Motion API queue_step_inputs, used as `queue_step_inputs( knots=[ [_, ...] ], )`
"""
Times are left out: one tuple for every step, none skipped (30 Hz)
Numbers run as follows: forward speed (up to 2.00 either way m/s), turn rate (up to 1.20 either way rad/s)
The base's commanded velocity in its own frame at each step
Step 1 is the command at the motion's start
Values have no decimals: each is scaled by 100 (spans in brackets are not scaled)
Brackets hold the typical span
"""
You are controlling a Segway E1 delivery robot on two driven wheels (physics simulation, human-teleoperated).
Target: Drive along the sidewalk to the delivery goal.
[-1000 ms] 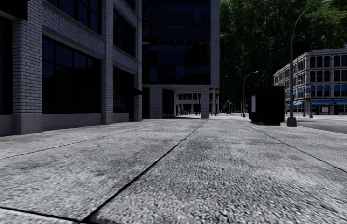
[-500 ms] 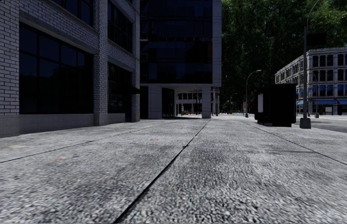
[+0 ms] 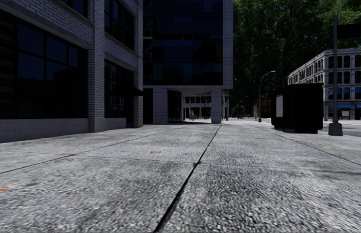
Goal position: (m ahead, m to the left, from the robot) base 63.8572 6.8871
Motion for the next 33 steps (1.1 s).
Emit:
queue_step_inputs(
  knots=[
    [200,0],
    [200,0],
    [200,0],
    [200,0],
    [200,0],
    [200,0],
    [200,0],
    [200,0],
    [200,0],
    [200,0],
    [200,0],
    [200,0],
    [200,0],
    [200,0],
    [200,0],
    [200,0],
    [200,0],
    [200,0],
    [200,0],
    [200,0],
    [200,0],
    [200,0],
    [200,0],
    [200,0],
    [200,0],
    [200,0],
    [200,0],
    [200,0],
    [200,0],
    [200,0],
    [200,0],
    [200,0],
    [200,0]
  ],
)
